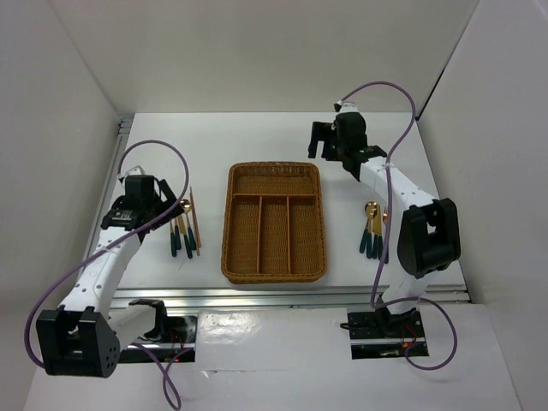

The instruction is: Sort the eating utensils into containers

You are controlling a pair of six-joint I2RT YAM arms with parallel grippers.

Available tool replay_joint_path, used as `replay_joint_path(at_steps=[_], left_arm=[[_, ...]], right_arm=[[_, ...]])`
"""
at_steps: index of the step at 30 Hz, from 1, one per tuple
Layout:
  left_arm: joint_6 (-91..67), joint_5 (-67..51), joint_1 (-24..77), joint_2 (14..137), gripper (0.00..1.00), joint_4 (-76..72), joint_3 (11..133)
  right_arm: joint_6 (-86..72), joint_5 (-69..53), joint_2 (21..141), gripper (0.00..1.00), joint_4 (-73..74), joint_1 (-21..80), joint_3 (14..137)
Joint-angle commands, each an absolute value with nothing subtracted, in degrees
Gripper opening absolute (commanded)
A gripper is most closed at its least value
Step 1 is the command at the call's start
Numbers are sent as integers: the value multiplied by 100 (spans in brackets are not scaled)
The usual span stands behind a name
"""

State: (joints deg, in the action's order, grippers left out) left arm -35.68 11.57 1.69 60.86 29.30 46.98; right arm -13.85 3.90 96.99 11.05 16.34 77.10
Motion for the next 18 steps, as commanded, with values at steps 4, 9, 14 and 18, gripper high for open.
replay_joint_path(at_steps=[4,9,14,18], left_arm=[[-4200,1354,-229,6459,95,3217,4456],[-4307,1573,-342,6574,90,3191,4333],[-4254,1441,-536,6714,85,3006,4167],[-4192,1318,-536,7101,76,2831,4166]], right_arm=[[-1345,307,9914,100,949,1617,8227],[-1345,360,9914,100,896,1617,8095],[-1345,413,10019,100,896,1617,8164],[-1397,413,10090,100,1010,1617,8279]])
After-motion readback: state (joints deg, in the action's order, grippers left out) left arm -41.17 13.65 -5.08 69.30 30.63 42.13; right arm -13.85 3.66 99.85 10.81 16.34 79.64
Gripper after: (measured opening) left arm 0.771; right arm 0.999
